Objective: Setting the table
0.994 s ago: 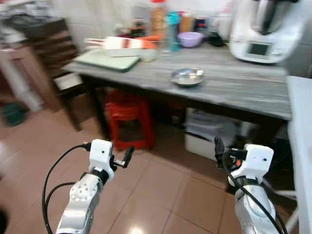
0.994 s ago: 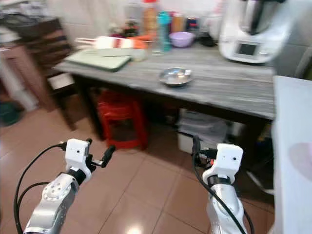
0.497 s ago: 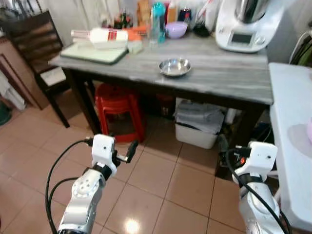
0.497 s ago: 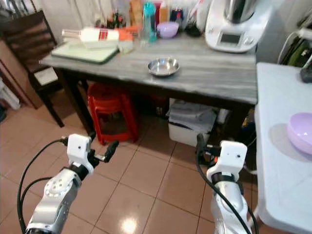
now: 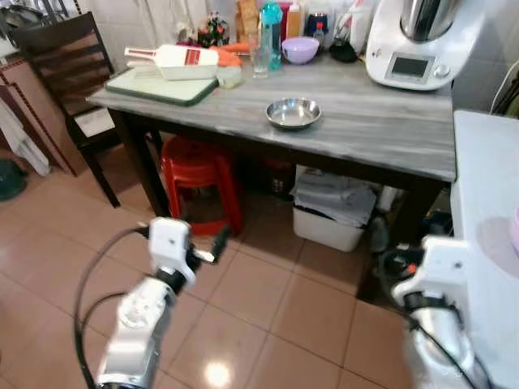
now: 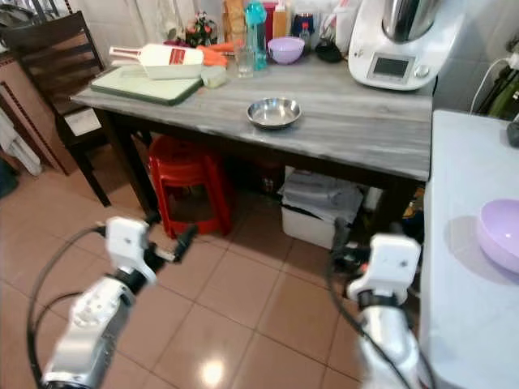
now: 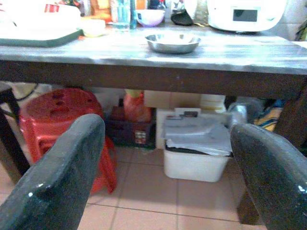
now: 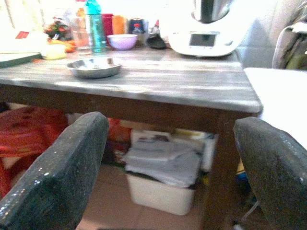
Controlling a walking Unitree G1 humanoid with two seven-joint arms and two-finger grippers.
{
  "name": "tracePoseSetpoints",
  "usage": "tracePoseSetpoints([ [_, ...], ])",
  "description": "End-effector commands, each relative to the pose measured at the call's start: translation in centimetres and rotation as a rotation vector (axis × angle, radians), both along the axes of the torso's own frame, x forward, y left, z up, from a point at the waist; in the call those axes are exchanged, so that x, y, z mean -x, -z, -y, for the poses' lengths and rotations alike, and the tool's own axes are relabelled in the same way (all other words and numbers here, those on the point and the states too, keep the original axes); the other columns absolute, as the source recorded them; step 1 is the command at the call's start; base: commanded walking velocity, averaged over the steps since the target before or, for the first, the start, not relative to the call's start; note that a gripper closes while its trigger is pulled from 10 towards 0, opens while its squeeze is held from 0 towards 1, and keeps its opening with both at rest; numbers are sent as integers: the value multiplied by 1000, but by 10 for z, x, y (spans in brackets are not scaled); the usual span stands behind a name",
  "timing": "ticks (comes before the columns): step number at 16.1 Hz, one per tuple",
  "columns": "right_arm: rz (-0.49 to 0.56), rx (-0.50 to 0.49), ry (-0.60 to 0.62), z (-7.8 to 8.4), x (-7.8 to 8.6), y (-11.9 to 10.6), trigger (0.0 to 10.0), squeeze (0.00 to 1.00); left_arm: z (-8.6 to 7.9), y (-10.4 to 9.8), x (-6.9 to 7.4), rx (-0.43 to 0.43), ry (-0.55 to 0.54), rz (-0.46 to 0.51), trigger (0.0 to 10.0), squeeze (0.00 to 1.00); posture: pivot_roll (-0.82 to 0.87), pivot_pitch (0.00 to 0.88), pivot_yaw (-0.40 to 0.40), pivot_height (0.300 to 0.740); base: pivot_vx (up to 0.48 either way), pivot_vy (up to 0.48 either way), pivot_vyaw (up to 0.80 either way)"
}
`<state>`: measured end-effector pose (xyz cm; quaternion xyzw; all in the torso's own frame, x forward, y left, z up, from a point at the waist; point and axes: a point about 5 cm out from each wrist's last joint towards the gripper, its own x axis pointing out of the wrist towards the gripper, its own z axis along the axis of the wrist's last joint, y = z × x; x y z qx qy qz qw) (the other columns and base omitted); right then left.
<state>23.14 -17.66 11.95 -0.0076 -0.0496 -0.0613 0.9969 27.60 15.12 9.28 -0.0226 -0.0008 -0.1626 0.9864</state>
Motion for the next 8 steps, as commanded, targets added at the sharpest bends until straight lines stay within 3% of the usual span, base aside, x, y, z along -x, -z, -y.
tracePoseSetpoints([
  [1, 11, 33, 38, 2, 5, -3, 10000, 0, 0, -3, 0, 9, -7, 5, 10000, 0, -61, 0, 57, 740, 0, -345, 0],
  [4, 24, 24, 46, 2, 6, -3, 10000, 0, 4, -2, 2, 17, 2, 0, 10000, 0, -65, 0, 65, 740, 0, -344, 0],
  [8, 27, 28, 46, 2, 4, -4, 10000, 0, 4, -3, 1, 17, 12, -3, 10000, 0, -64, 0, 68, 740, 0, -344, -756],
])
